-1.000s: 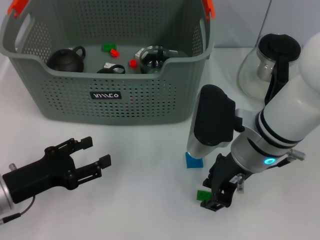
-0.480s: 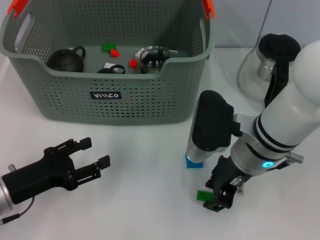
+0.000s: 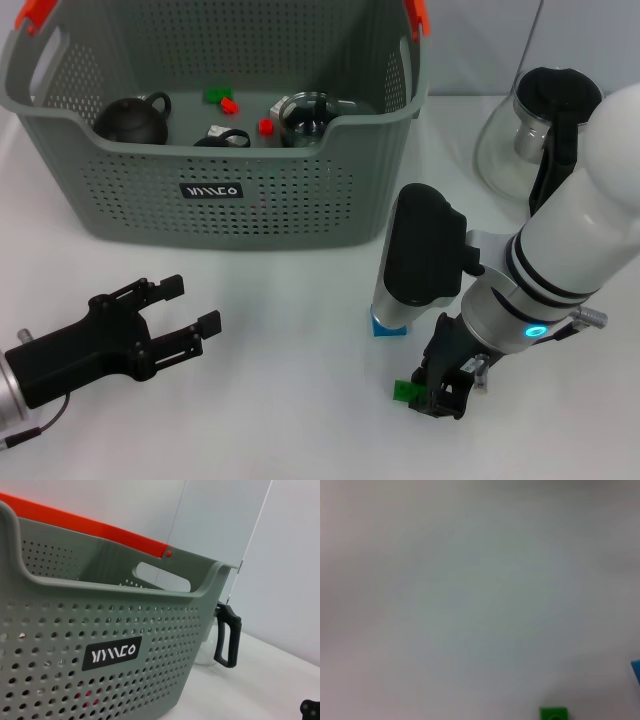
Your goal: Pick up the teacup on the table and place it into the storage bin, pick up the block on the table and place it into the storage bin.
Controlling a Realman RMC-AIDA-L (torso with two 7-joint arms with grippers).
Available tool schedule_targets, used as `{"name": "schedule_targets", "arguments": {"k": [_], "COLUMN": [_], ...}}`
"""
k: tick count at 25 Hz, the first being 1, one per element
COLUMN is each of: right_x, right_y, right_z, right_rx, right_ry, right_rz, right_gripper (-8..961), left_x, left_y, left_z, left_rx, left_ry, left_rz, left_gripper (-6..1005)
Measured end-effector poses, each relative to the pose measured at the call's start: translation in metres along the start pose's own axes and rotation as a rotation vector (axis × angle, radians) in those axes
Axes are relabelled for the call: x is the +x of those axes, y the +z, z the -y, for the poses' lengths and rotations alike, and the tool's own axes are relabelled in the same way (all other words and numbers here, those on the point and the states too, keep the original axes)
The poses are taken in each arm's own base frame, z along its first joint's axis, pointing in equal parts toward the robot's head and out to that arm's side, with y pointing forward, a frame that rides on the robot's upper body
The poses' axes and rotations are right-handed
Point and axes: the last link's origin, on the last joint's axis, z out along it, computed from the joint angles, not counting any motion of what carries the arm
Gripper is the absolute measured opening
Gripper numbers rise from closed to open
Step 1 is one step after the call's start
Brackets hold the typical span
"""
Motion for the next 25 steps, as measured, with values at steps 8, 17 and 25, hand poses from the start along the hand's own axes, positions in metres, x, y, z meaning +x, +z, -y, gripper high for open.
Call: {"name": "schedule_targets", "arguments": {"k": [8, 17, 25], "right_x": [-0.002, -0.004, -0.002], "right_y": [-0.001, -0.009, -0.06], "right_z": [-0.001, 0.001, 0.005], "right_rx": [-0.004, -0.005, -0.114], "right_ry": [-0.007, 0.005, -0.018], "right_rz": [0.005, 0.044, 0.381], "right_gripper": [262, 204, 220], "left_x": [0.0, 0.0, 0.0], "left_y": [0.0, 0.0, -0.001], "left_z": [0.0, 0.0, 0.001], "left_rx": [0.0, 0.001, 0.01], "left_ry": [0.0, 0.0, -0.002], "left_rz": [-0.001, -0.001, -0.007], "left_gripper": [794, 794, 795]}}
